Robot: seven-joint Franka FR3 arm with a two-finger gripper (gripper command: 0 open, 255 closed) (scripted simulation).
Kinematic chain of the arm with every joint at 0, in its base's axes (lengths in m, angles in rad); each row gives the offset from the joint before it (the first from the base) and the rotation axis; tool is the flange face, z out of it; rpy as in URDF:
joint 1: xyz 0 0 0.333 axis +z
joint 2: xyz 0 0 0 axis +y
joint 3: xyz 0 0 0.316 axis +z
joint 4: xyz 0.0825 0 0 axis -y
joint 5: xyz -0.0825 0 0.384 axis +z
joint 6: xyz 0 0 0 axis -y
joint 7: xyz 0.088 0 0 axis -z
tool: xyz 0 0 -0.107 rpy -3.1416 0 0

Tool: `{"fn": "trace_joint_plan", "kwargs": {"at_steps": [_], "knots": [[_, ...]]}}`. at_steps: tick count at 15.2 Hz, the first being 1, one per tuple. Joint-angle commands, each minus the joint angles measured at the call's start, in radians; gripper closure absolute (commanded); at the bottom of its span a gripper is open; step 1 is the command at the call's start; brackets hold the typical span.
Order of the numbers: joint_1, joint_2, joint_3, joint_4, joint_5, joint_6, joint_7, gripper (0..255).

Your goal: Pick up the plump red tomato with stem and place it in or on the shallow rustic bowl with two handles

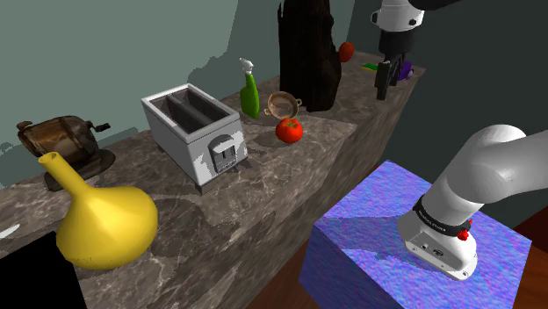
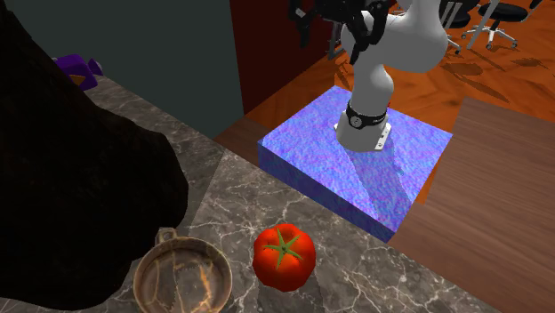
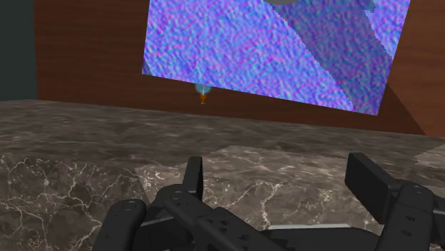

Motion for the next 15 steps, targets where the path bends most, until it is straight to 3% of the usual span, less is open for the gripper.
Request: {"fn": "trace_joint_plan", "kwargs": {"at_steps": [1, 9, 15], "knots": [[0.0, 0.0, 0.0, 0.0, 0.0, 0.0, 0.0, 0], [0.047, 0.226, 0.21, 0.013, -0.125, 0.231, 0.111, 0], [0.043, 0.444, 0.368, 0.07, -0.305, 0.347, 0.251, 0]]}}
